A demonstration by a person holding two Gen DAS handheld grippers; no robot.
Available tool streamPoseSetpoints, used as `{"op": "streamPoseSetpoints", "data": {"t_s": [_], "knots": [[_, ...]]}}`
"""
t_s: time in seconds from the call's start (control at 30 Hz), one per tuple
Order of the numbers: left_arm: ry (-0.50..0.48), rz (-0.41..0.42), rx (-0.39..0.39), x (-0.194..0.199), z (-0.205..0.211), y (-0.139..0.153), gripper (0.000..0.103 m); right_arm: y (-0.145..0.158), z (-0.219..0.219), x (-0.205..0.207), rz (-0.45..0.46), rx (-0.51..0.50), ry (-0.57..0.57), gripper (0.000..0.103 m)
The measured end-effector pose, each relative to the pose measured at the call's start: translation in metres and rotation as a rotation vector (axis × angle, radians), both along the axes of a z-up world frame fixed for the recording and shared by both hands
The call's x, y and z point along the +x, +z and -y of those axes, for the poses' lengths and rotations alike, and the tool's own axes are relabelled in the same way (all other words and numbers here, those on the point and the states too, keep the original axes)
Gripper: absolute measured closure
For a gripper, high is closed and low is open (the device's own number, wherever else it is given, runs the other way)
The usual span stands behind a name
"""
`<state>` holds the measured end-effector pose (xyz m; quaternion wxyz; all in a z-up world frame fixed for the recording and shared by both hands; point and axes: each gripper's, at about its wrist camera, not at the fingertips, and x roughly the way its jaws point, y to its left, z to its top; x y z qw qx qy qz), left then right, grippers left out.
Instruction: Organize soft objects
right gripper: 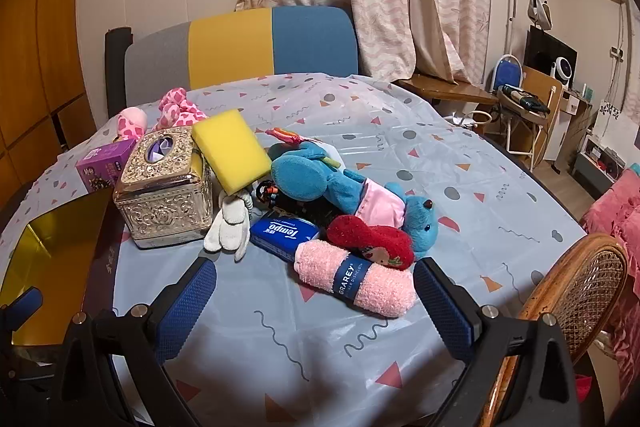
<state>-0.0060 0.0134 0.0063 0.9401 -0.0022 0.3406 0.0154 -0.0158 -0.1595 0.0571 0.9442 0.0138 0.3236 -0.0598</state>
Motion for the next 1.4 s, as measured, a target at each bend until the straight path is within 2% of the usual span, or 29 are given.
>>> {"op": "streamPoseSetpoints", "data": {"t_s": [1.4], "knots": [[0.020,-0.034,-0.015,0.0028,-0.0066,-0.0075,0.000,-0.0089,-0.0042,0.0040,-0.020,-0.003,0.013,0.002]]}}
